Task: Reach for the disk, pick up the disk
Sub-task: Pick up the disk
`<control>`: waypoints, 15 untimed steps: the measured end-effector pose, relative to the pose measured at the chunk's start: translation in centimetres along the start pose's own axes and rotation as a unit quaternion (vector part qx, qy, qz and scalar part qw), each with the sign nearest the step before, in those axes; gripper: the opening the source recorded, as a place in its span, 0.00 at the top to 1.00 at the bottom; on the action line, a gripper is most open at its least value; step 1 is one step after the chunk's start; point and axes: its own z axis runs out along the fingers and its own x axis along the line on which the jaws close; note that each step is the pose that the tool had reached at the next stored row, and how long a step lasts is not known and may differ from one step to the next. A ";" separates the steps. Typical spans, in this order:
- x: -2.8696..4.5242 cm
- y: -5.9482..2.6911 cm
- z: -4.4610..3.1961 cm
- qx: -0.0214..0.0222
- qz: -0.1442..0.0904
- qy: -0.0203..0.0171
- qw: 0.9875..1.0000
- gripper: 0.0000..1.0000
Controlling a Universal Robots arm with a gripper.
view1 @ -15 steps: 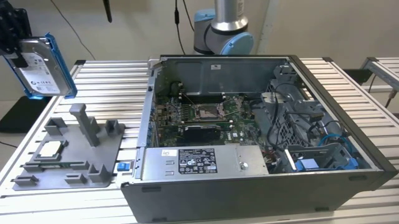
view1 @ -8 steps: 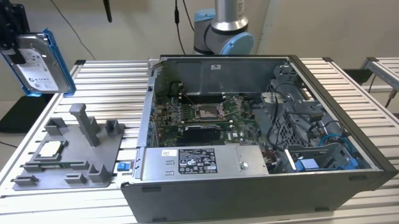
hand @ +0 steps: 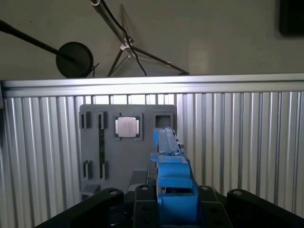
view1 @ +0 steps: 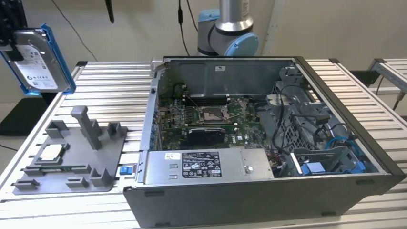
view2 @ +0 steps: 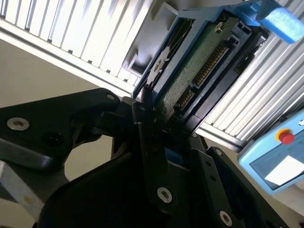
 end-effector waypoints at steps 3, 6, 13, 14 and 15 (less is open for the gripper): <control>0.01 -0.01 -0.67 0.000 0.000 0.000 1.000 1.00; 0.03 -0.04 -1.44 0.000 -0.001 0.000 1.000 1.00; 0.06 -0.08 -3.05 0.000 -0.003 0.000 1.000 1.00; 0.06 -0.09 -3.44 0.000 -0.003 0.000 1.000 1.00; 0.07 -0.10 -3.79 0.000 -0.003 0.000 1.000 1.00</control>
